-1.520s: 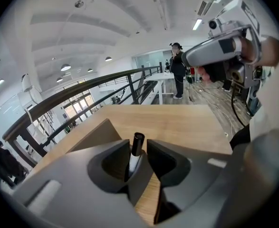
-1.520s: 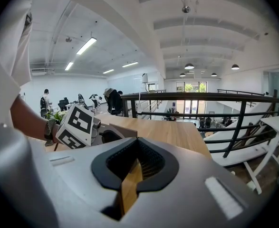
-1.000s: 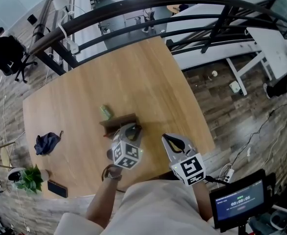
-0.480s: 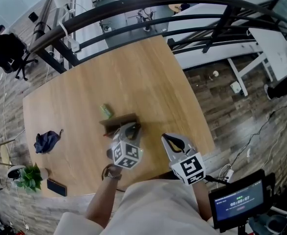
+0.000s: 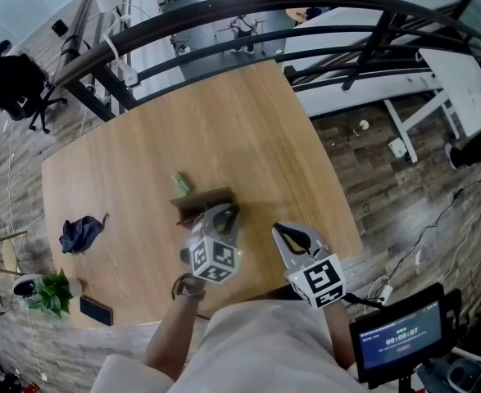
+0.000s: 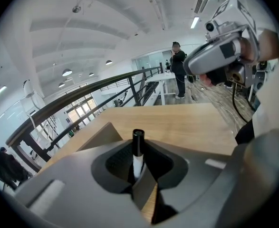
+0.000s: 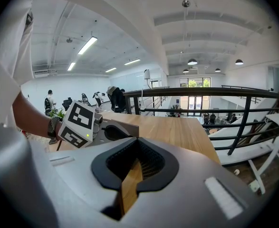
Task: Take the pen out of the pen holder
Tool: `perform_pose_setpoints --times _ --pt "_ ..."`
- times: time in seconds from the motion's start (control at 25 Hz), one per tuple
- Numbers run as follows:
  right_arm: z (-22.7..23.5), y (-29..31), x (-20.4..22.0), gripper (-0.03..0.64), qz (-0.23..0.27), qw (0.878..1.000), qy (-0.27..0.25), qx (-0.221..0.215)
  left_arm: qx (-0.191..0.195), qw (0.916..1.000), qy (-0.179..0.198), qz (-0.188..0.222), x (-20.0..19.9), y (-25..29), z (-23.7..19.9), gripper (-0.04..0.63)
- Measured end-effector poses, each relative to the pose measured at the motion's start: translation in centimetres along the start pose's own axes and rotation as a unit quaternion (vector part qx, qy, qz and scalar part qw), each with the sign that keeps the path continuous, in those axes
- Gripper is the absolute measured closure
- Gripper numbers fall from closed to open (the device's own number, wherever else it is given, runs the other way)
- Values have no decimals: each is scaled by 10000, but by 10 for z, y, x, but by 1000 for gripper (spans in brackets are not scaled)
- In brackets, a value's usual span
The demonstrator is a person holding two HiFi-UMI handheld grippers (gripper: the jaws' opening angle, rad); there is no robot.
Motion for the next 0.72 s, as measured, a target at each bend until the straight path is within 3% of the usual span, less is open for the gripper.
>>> perform_pose_setpoints --times 0.72 --pt "-5 -6 -10 614 85 9999 -138 17 -326 9980 82 539 -29 -29 -7 529"
Point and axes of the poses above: the fingertips, and each gripper's own axes: y forward along the fingers, z to its right, x out of its underside, the point moved 5 cm from there along -y, backward along the fingers, and after that the axes turned 6 degrees about -y, right-handed, at the moved point
